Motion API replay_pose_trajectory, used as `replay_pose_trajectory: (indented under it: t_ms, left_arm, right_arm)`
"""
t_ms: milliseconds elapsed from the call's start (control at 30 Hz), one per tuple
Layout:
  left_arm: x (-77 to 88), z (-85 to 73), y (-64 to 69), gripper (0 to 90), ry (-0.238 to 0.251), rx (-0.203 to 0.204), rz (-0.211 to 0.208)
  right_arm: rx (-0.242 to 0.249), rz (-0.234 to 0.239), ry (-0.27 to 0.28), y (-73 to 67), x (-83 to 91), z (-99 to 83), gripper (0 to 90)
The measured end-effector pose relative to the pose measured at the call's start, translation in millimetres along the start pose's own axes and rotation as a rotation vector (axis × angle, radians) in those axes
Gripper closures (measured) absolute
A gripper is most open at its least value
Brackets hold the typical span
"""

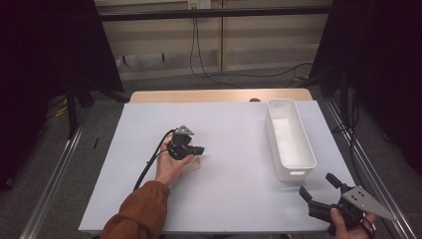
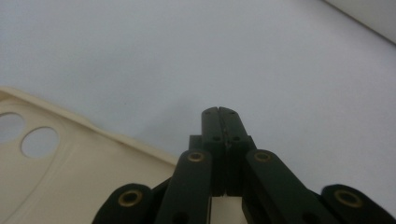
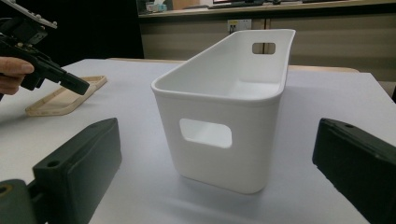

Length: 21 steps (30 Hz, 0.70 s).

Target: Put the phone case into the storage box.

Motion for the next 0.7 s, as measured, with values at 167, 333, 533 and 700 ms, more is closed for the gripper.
replay_pose_trajectory:
  t_ms: [167,333,533,700]
  left_arm:
    - [-1.7,-7.2,-2.8,90.0,-0.047,-0.01,0.006]
    - [-1.5,-8.3,-0.9,90.0,-0.055,-0.001,0.002]
    - [-0.5,-9.7,1.5,90.0,-0.069,-0.007,0.002]
    - [0.2,-10.3,2.3,90.0,-0.076,-0.012,0.006]
  right_arm:
    - [0.001,0.002,0.0,0.1,0.3,-0.1,1.0]
    - [0.003,0.001,-0.001,0.0,0.4,-0.1,1.0]
    - [0.001,-0.001,0.0,0.1,0.8,-0.2,1.0]
    - [0.005,-0.001,-0.001,0.5,1.4,-0.3,1.0]
Point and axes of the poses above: each handheld gripper's, and its own axes: x roughly backward along the jaws, z roughly out of its top, y roughly to its right, the point moved 8 cm from there along -x, roughly forward along the jaws, and after that the axes turned 4 degrees about y, right-handed, at the moved point
